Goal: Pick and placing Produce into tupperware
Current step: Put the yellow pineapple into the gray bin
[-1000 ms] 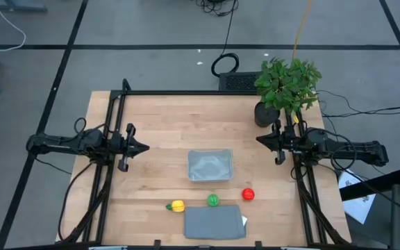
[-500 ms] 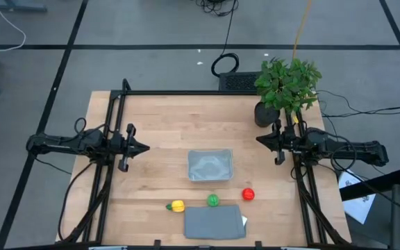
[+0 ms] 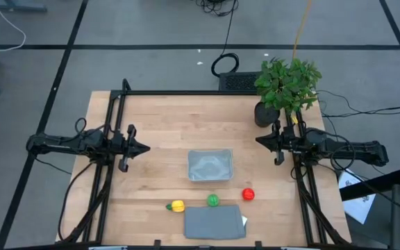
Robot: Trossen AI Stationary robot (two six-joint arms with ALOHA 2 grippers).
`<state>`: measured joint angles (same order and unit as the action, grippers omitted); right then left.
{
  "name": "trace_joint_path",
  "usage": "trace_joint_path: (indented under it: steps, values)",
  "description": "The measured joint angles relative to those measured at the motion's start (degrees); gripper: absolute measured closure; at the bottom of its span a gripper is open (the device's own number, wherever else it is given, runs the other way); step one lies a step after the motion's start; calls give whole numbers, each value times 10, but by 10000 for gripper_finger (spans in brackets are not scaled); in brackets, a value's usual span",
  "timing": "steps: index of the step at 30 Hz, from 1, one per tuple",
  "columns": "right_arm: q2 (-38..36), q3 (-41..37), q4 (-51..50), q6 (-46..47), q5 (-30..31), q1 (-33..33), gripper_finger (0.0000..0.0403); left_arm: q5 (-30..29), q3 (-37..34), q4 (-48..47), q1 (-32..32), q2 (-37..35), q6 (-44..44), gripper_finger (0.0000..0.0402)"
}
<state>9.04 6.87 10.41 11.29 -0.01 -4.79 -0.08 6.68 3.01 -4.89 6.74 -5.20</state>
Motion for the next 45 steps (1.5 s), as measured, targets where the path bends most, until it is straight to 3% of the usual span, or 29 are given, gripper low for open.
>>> trace_joint_path:
  steps: [5,10,15,26,38,45]
  values:
    - [0,0,0,0,0,0,403,-1,0,1,-6,22,-16,380]
    - [0,0,2,0,0,0,403,-5,10,43,-26,101,-20,380]
    - [0,0,6,0,0,0,403,-35,68,56,-48,198,-18,380]
    - [0,0,5,0,0,0,403,-36,173,11,-95,375,-11,380]
    - [0,0,5,0,0,0,403,-63,233,49,-154,458,7,385]
    - [0,0,5,0,0,0,403,-79,314,-14,-191,530,-19,395]
